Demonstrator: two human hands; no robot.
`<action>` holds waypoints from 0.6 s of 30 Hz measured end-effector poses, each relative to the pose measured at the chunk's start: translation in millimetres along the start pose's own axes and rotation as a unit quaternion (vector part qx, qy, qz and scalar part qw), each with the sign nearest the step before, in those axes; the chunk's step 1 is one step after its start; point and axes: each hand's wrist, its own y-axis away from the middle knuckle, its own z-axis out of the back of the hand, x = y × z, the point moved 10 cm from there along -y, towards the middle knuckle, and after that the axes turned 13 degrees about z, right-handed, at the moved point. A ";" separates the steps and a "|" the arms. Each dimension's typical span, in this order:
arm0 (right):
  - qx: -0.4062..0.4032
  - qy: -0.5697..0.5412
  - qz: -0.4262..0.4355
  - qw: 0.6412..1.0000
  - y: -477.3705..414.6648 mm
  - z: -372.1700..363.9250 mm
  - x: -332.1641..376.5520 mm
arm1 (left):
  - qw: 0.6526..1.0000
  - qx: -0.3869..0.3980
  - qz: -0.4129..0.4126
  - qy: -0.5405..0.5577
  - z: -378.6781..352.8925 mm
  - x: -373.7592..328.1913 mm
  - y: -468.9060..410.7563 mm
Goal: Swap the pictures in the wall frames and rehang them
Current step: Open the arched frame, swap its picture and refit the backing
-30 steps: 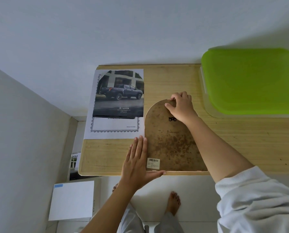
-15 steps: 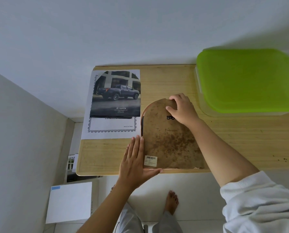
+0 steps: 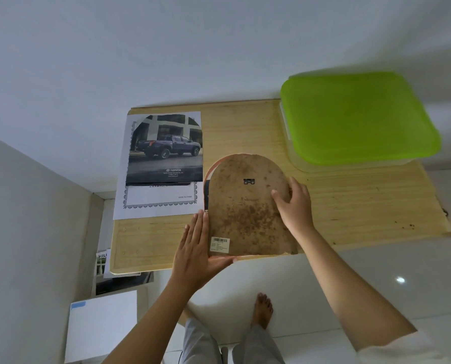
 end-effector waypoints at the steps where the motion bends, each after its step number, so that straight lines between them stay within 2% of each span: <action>1: -0.008 -0.015 -0.007 1.000 4.6 -0.7 -0.9 | 1.000 -0.001 0.000 0.001 -0.6 0.4 0.8; 10: -0.035 -0.072 -0.038 0.996 22.6 19.4 -12.5 | 1.000 0.001 -0.015 -0.005 -2.6 7.9 7.9; 18: -0.063 -0.083 -0.092 0.990 45.9 70.1 -60.6 | 1.000 -0.001 -0.027 -0.005 -3.1 10.8 8.6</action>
